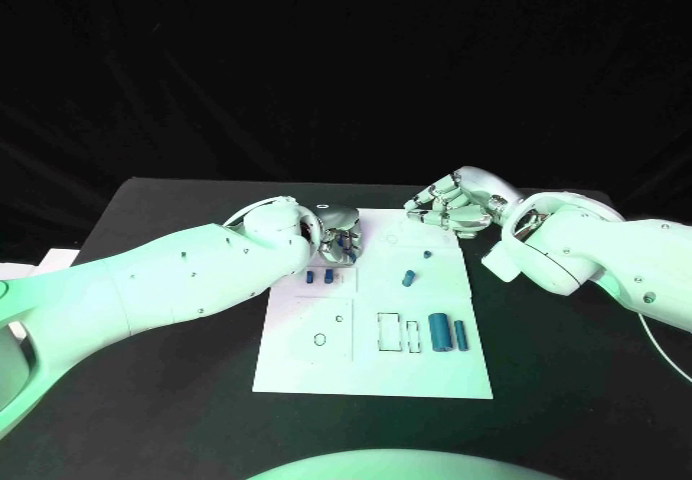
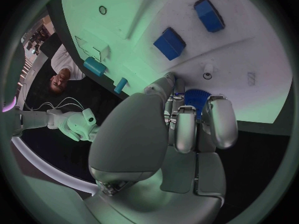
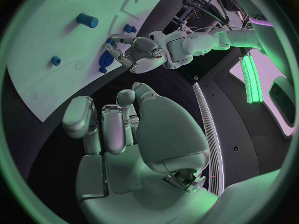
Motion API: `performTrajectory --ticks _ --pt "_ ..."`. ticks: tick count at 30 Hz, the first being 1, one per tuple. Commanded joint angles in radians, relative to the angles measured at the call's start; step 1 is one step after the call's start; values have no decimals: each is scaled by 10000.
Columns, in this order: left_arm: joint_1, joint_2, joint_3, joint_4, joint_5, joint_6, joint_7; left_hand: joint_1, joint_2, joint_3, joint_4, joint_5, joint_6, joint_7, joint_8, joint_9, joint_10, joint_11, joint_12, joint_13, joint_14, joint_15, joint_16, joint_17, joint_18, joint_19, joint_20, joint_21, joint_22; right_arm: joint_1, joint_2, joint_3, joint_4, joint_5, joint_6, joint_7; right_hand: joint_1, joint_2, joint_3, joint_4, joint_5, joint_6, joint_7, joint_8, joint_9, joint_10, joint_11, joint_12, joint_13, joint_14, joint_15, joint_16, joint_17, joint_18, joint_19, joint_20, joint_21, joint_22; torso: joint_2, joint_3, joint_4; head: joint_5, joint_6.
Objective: Assemble the parts on the task board
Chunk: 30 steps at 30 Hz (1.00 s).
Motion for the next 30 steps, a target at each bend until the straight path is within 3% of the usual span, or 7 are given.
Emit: performTrajectory --ticks 1,3,8,14,20,30 --pt "-11 -124 46 220 125 -233 133 -57 -97 130 -55 -30 58 3 -75 -23 57 -3 -84 27 407 -12 42 4 -110 170 -25 35 618 -6 24 1 0 -115 111 19 45 15 51 10 18 17 18 46 -11 -8 -14 19 -11 485 67 -35 205 180 -26 -3 -39 8 -2 0 10 -20 21" --pt "-9 -211 77 340 196 -243 133 -105 -126 221 -123 -30 53 15 -121 -35 61 8 -140 36 406 0 47 -4 -109 165 -18 35 628 -6 26 1 0 -116 112 18 45 15 51 10 18 17 18 46 -11 -8 -14 19 -11 485 67 -35 205 180 -26 -3 -39 8 -11 10 11 -17 10" --pt "24 -627 307 877 587 -193 41 -208 -181 386 -234 -35 -9 46 -232 -69 19 46 -271 42 400 29 53 -24 -110 158 3 43 649 -6 -6 1 11 -116 109 2 71 19 69 -3 26 18 19 46 -12 -24 -14 -7 -37 485 65 -44 198 180 -23 -4 -39 8 -5 14 26 12 46" --pt "179 -1210 518 1415 991 -149 -111 -299 -220 449 -278 -44 1 59 -268 -77 35 59 -320 55 393 39 47 -54 -108 151 16 34 653 -4 -33 1 20 -116 107 -11 98 16 95 -16 93 17 22 46 -13 -32 -13 -13 -50 486 65 -47 198 181 -25 -7 -47 -2 -29 12 43 41 57" --pt "241 -1665 568 1587 1282 74 -202 -382 -251 479 -295 -50 23 60 -286 -79 57 60 -350 66 391 43 47 -68 -110 153 23 48 668 -4 -38 0 1 -117 110 -9 103 14 102 -17 114 18 23 46 -13 -32 -13 -11 -51 487 65 -46 200 180 -23 -7 -47 -1 -15 9 45 61 73" --pt "136 -1910 556 1285 1448 275 -75 -408 -258 522 -328 -47 31 59 -303 -82 70 58 -374 76 389 39 49 -73 -107 148 27 41 668 -6 -27 0 -24 -103 132 28 105 9 105 -18 132 17 25 45 -14 -34 -12 -13 -54 486 65 -53 193 181 -25 -8 -50 -5 -10 -6 26 153 48"
